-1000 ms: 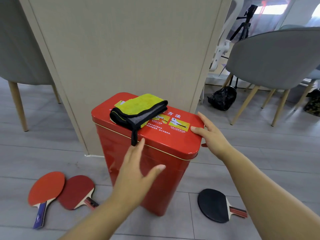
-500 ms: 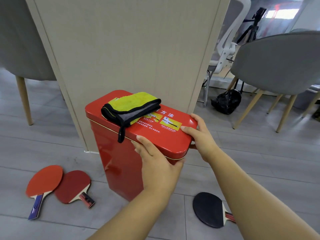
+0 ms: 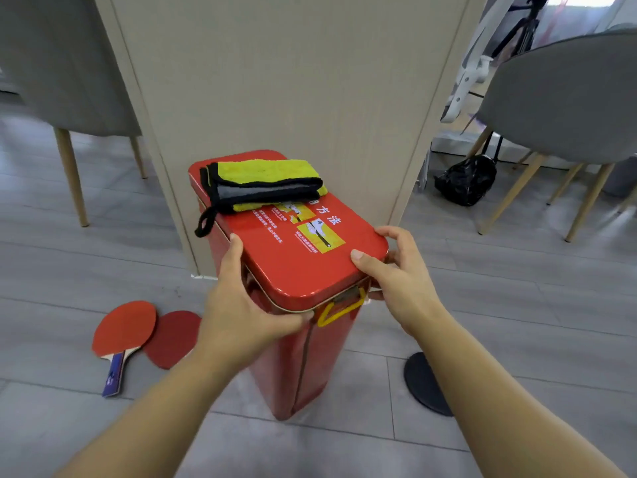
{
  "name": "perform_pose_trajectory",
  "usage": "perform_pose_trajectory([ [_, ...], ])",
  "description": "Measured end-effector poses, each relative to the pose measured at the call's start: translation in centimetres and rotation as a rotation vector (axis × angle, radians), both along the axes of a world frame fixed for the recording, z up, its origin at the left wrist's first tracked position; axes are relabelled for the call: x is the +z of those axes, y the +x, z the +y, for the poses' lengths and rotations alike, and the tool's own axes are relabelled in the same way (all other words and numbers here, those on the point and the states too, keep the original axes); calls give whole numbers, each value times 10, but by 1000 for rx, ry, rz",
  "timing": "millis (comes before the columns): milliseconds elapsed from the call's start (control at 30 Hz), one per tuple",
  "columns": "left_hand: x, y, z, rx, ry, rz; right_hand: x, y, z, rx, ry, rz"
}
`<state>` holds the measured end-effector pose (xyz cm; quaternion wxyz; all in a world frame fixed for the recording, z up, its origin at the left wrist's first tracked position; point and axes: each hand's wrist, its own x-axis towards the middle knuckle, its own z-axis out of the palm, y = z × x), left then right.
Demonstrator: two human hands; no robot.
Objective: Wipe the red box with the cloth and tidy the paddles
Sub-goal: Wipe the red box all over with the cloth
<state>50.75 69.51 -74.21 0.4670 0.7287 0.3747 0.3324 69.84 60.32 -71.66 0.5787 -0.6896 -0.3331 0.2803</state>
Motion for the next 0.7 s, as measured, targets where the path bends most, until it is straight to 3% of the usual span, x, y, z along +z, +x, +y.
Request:
perform_pose_trajectory([
  [300, 6, -64, 46, -164, -29, -69, -4, -55, 13, -32, -64, -184],
  [500, 1, -67, 43, -141, -28, -70, 5, -54, 20, -10, 11, 22],
  [700, 2, -66, 32, -163, -10, -143, 1, -65, 16, -33, 57, 39],
])
